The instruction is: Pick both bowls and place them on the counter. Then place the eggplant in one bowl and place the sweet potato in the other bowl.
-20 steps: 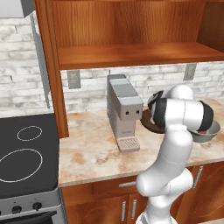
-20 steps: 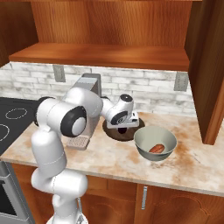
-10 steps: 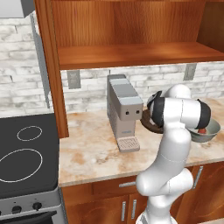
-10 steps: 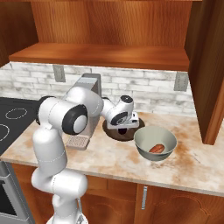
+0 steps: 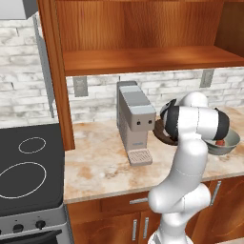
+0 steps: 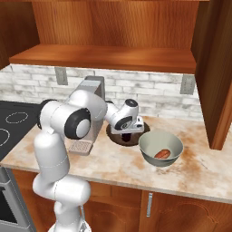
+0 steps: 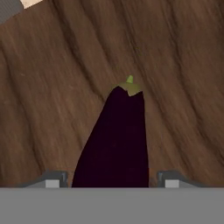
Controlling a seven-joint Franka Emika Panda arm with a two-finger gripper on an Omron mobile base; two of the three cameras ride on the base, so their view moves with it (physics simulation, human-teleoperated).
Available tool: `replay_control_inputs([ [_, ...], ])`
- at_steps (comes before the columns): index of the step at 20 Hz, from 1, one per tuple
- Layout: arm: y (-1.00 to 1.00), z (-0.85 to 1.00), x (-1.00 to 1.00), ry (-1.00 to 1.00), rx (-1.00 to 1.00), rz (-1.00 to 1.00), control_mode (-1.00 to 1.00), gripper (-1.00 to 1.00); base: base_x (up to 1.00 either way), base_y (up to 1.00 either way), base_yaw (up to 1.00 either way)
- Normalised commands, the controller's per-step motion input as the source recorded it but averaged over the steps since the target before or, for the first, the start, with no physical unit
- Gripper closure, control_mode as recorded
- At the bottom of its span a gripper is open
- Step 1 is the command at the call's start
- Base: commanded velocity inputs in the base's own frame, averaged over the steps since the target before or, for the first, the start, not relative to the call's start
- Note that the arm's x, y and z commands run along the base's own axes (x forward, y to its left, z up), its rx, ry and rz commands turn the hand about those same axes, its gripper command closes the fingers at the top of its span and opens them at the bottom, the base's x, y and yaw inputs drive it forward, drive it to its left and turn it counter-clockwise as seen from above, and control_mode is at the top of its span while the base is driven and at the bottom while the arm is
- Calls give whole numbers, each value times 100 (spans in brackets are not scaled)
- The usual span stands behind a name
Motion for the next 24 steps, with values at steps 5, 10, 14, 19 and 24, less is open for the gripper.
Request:
replay_control_inputs([
  [5,0,17,-2,-1,0,0,-100,-100,0,0,0],
  [10,0,36,-6,-3,0,0,-100,-100,0,0,0],
  [14,-3,34,-45,-9,0,0,-100,-100,0,0,0],
  [19,-2,27,-61,-20,0,0,-100,-100,0,0,0],
  [24,-1,43,-56,-16,0,0,-100,-100,0,0,0],
])
